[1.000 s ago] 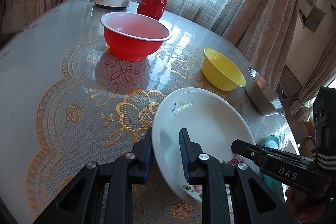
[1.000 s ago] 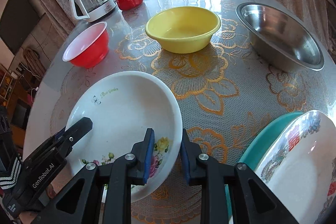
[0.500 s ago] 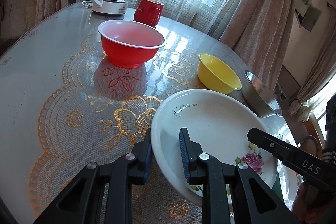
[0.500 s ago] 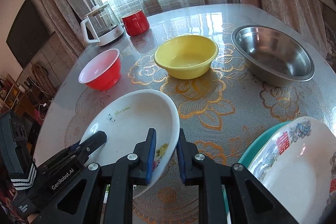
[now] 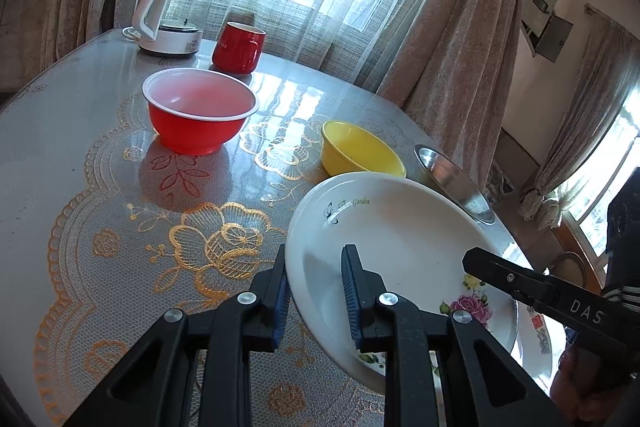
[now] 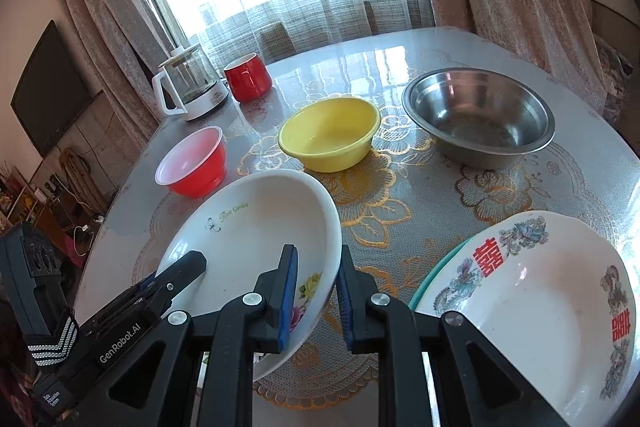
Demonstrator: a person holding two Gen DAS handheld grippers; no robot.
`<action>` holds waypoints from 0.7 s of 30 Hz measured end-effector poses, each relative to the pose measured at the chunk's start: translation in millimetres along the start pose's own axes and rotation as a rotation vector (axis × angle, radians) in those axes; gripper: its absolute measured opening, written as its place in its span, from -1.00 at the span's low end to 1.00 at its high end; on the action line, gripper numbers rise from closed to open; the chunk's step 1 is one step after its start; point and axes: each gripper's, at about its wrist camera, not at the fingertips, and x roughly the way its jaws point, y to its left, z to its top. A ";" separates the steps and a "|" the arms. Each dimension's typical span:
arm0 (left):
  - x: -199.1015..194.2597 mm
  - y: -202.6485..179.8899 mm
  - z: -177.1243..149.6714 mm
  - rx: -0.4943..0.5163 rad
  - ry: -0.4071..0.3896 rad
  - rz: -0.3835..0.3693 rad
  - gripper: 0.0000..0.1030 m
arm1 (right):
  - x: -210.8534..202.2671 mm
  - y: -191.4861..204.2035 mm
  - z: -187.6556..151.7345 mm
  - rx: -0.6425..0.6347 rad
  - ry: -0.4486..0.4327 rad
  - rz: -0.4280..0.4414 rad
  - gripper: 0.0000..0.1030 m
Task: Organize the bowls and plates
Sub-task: 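Lift the floral plate with both grippers and carry it over the red-character plate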
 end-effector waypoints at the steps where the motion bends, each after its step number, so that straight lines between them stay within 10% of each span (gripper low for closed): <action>1: -0.4 -3.6 -0.8 0.008 -0.007 -0.007 -0.56 | -2.9 -2.0 -0.6 0.007 -0.005 0.000 -0.63; 21: 1.2 -80.4 -27.4 0.137 0.009 -0.210 -0.56 | -73.8 -73.5 -52.3 0.210 -0.074 -0.039 -0.63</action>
